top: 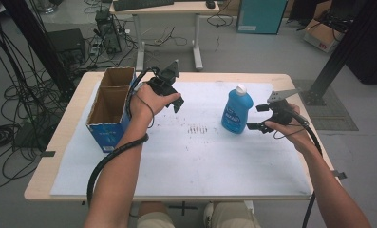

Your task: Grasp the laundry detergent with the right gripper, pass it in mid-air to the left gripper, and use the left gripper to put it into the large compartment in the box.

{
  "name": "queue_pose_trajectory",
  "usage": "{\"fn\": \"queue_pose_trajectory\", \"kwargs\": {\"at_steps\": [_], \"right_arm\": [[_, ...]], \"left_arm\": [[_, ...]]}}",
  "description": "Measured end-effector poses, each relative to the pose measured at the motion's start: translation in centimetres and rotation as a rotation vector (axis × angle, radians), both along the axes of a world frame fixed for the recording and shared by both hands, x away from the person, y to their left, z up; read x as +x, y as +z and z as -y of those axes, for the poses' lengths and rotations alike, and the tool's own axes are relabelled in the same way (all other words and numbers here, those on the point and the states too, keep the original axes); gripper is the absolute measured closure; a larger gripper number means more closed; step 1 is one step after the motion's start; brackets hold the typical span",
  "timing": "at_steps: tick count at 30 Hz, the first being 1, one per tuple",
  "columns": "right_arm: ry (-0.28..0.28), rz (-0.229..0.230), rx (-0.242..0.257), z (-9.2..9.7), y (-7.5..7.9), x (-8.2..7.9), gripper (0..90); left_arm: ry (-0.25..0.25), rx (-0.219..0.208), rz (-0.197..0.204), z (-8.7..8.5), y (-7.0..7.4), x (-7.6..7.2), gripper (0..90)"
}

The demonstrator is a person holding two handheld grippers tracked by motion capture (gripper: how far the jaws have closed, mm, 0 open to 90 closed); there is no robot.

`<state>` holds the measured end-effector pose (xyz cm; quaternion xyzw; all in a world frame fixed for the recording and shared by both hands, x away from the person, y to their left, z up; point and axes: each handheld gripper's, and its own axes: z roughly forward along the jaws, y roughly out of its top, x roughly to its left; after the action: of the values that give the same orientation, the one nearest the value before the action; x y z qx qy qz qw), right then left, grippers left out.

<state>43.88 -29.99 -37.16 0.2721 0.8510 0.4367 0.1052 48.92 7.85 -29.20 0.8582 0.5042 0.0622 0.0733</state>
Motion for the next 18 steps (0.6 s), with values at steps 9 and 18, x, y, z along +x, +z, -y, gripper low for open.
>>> {"fn": "queue_pose_trajectory", "kwargs": {"at_steps": [9,18], "right_arm": [[-0.009,0.016,0.006,-0.9,-0.5,0.1,2.7],[-0.020,0.027,0.000,-1.6,-1.1,0.1,2.6]], "left_arm": [[-0.001,-0.004,-0.002,0.1,-0.1,0.0,5.9],[-0.007,0.004,-0.005,0.3,-0.2,0.0,5.9]]}}
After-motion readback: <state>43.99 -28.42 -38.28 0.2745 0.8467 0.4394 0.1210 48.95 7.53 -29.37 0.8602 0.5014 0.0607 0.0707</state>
